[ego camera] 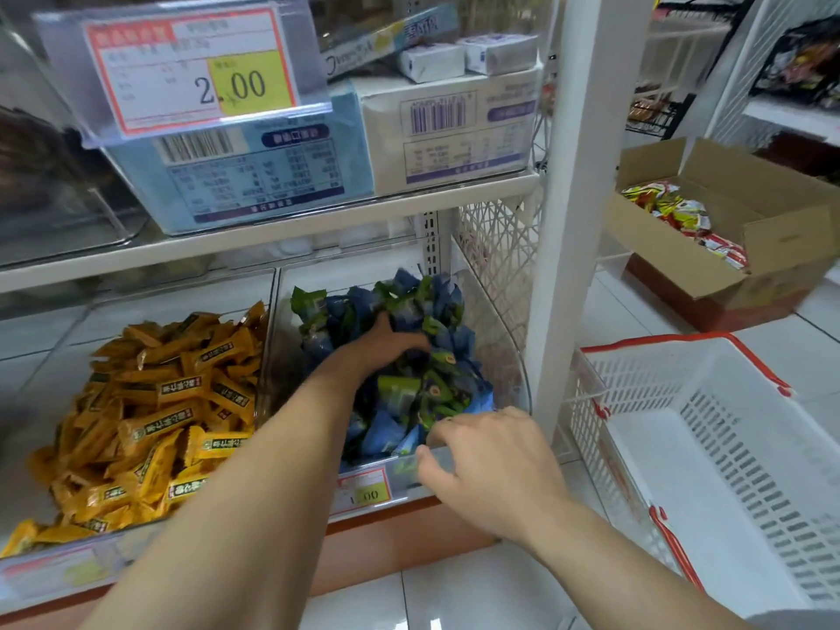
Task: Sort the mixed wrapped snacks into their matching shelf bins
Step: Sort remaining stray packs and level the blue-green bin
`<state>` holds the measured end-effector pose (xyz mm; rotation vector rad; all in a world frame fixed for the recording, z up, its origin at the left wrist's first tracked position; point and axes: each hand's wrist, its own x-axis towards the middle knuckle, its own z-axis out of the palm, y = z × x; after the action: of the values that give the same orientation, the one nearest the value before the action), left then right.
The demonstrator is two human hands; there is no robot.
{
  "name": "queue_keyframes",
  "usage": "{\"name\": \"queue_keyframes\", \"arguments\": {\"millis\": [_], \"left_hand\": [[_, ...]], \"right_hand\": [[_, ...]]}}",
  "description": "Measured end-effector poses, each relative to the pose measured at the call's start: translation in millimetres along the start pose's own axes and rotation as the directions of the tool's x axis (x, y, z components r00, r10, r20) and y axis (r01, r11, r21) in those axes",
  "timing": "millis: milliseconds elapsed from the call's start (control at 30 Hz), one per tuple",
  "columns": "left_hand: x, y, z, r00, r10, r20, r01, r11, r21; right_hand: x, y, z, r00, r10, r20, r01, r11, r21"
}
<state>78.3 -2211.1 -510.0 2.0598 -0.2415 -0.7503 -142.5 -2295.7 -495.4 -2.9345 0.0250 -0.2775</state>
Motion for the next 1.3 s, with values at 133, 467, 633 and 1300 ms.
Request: {"name": "queue_keyframes", "arguments": {"millis": [133, 467, 633, 1300], "left_hand": [[4.7, 7.7, 22.4, 1.0, 0.025, 0.017, -0.022, 0.989, -0.146], [-18.4, 16.2, 32.3, 0.989, 0.077, 0.123, -0.038, 0.956, -0.292], [-34.8, 19.6, 30.1, 0.97, 0.078, 0.229, 0.025, 0.909, -0.416], [-73.5, 29.6, -9.4, 0.871, 0.491, 0.027, -0.403, 0.682, 0.61]], "right_hand": [[3.7, 4.2, 0.5, 0.999, 0.022, -0.036, -0.022, 1.0, 0.011], [5.3, 4.0, -0.5, 0.999, 0.041, -0.035, -0.04, 0.998, 0.04], [7.9, 5.5, -3.3, 0.997, 0.052, 0.051, -0.055, 0.997, 0.057], [12.8, 10.5, -15.6, 0.978, 0.023, 0.209, -0.028, 0.999, 0.025]]}}
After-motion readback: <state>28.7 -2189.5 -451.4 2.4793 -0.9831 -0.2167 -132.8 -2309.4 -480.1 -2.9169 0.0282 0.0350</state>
